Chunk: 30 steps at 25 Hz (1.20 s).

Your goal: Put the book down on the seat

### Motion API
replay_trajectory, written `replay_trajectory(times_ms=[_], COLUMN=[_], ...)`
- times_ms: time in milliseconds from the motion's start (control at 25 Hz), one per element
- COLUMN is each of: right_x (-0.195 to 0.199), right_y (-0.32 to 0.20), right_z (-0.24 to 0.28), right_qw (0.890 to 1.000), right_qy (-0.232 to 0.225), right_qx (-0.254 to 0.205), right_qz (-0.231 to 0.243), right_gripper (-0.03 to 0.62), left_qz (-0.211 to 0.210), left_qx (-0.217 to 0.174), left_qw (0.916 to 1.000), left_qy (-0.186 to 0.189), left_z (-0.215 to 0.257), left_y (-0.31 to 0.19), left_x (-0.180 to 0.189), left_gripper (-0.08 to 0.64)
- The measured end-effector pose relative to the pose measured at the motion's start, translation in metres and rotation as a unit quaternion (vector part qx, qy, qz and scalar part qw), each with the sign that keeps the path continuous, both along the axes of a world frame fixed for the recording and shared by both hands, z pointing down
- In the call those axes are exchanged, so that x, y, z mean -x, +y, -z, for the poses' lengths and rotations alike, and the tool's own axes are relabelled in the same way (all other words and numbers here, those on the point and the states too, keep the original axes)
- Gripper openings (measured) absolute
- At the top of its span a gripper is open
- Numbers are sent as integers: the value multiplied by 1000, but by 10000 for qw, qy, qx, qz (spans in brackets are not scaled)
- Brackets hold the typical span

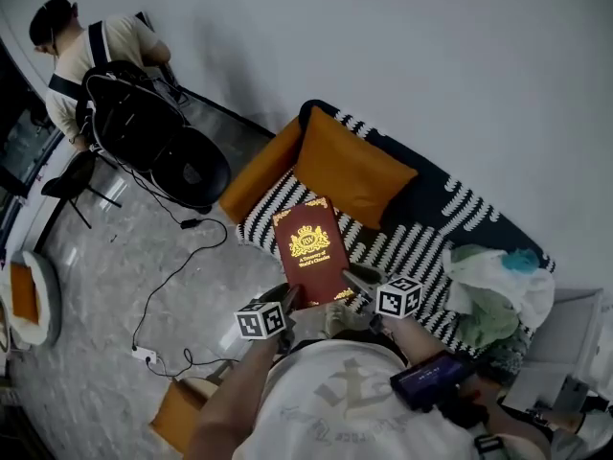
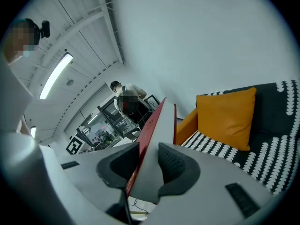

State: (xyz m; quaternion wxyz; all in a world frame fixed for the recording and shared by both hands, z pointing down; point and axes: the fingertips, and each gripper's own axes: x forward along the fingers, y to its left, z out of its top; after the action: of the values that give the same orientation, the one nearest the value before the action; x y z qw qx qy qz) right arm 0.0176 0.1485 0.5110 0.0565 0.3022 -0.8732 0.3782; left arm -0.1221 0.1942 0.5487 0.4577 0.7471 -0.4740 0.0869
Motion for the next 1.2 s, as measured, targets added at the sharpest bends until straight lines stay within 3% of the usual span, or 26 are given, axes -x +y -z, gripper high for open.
replay_trajectory(times_ms=[1200], right_x=[-17], right_y=[-117], right_z=[-46], right_qw=[9967], right_qy=[-567], right_qx=[539], right_qz=[228], right_gripper=[135], left_qz=[158], left_qx=[171], left_qw=[9982], left_qy=[-548], left_z=[-1], left_y=[-125], left_x=[-9], left_gripper=[144])
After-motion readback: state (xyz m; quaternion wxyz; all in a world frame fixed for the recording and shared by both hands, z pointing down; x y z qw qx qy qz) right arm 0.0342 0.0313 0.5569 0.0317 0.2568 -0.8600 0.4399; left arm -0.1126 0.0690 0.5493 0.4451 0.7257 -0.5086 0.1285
